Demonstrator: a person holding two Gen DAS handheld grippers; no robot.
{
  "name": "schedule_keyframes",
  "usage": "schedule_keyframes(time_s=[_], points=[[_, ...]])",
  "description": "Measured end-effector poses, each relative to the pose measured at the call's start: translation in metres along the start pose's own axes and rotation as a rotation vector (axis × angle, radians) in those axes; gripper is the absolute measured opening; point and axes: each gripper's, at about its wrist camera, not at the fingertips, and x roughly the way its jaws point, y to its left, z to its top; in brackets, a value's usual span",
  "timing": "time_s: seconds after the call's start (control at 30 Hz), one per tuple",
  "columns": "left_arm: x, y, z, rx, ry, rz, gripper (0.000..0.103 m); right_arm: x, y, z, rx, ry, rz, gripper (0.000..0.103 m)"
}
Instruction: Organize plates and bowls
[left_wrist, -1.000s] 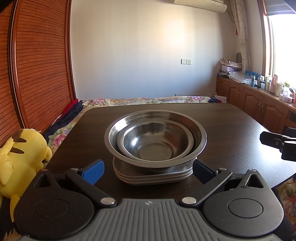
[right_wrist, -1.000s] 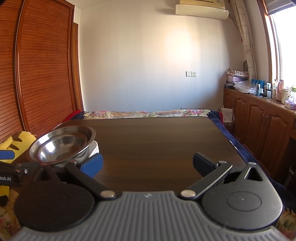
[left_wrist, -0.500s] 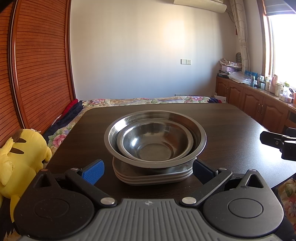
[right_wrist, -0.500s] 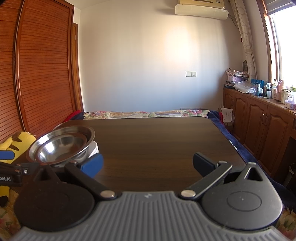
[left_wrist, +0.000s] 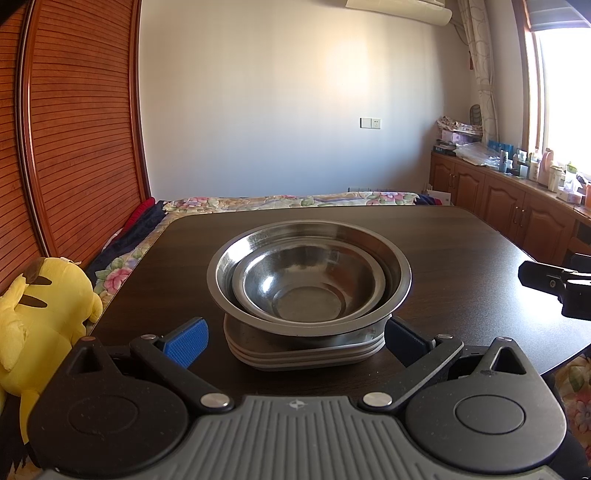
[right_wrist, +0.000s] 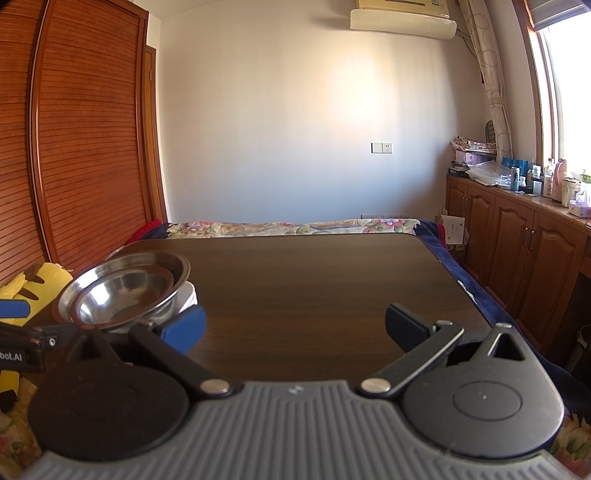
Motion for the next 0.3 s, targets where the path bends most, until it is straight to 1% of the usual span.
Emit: schedule_keyframes(time_s=[0.3], points=[[-0.0004,-0.0007,0.0027,0.0,0.0,-0.004,0.103,0.0003,-0.0002,0.0004,0.001,0.0,-0.001,0.103]])
